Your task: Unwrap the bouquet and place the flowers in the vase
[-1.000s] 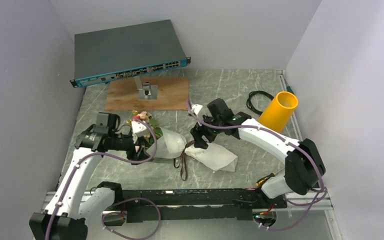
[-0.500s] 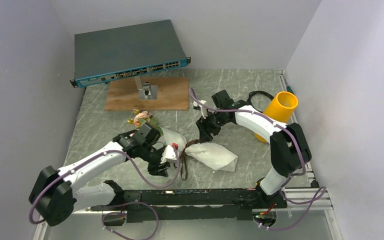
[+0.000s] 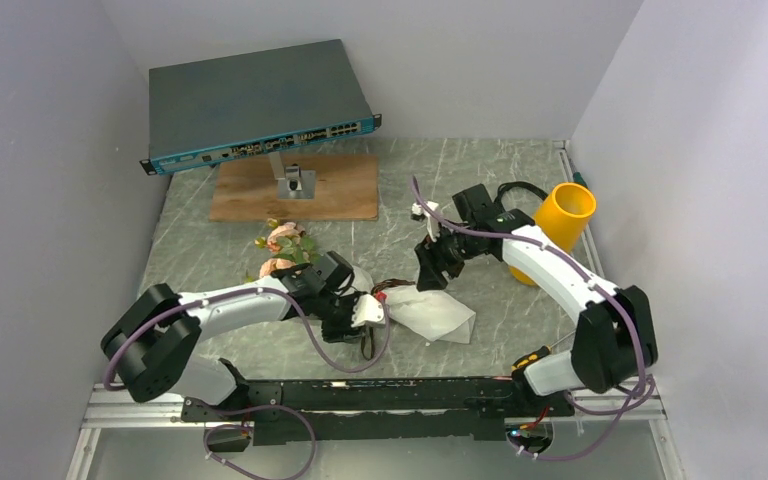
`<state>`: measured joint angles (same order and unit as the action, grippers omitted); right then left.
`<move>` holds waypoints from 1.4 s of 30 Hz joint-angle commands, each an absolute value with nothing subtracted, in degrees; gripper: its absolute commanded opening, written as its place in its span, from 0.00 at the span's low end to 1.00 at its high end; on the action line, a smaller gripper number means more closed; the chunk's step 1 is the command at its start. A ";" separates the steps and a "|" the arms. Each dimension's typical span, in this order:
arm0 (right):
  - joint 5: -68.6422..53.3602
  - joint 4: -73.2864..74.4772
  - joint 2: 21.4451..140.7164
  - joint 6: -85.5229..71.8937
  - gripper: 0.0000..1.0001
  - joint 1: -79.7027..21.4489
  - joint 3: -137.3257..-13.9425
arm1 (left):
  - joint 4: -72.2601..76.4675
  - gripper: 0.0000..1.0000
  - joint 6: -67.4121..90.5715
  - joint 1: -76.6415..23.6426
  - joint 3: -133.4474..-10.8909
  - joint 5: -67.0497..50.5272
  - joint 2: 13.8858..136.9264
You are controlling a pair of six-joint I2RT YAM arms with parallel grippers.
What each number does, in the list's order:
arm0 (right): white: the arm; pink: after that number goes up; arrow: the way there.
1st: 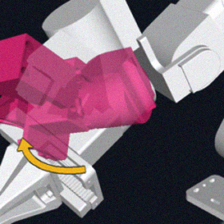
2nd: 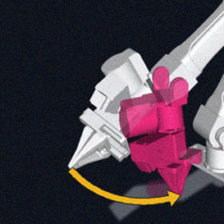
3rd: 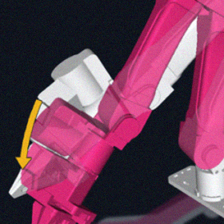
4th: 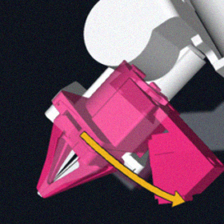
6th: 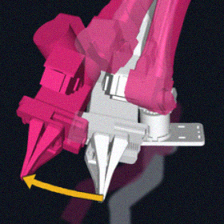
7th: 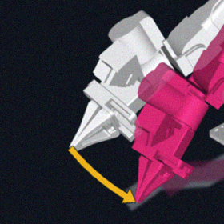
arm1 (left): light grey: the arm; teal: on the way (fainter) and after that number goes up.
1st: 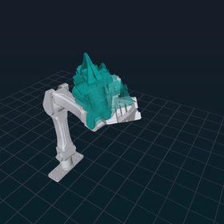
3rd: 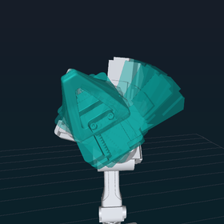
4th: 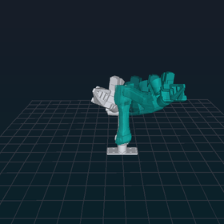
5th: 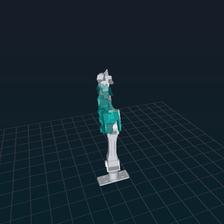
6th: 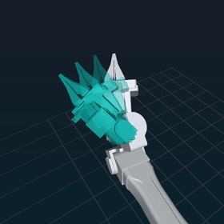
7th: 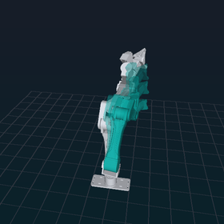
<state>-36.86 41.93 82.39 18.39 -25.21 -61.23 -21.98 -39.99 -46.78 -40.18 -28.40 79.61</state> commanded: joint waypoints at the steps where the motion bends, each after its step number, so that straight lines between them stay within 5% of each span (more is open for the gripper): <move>1: -39.14 37.66 78.09 16.58 0.62 -26.05 -57.49 | -18.56 0.52 -38.04 -48.14 -42.17 -24.90 82.00; 8: -39.33 33.94 83.09 14.54 0.61 -28.56 -57.67 | -18.75 0.46 -38.05 -49.84 -43.73 -22.08 85.19; 13: -38.17 31.38 84.83 13.18 0.61 -31.91 -57.44 | -20.74 0.21 -36.71 -49.84 -44.92 -24.64 84.65; 15: -36.60 29.82 85.07 11.61 0.61 -33.78 -57.21 | -21.72 0.01 -36.46 -49.87 -45.04 -27.44 82.96; 42: -19.82 24.01 103.65 0.88 0.52 -39.37 -58.82 | -31.48 0.00 -30.79 -34.79 -53.01 -33.69 66.82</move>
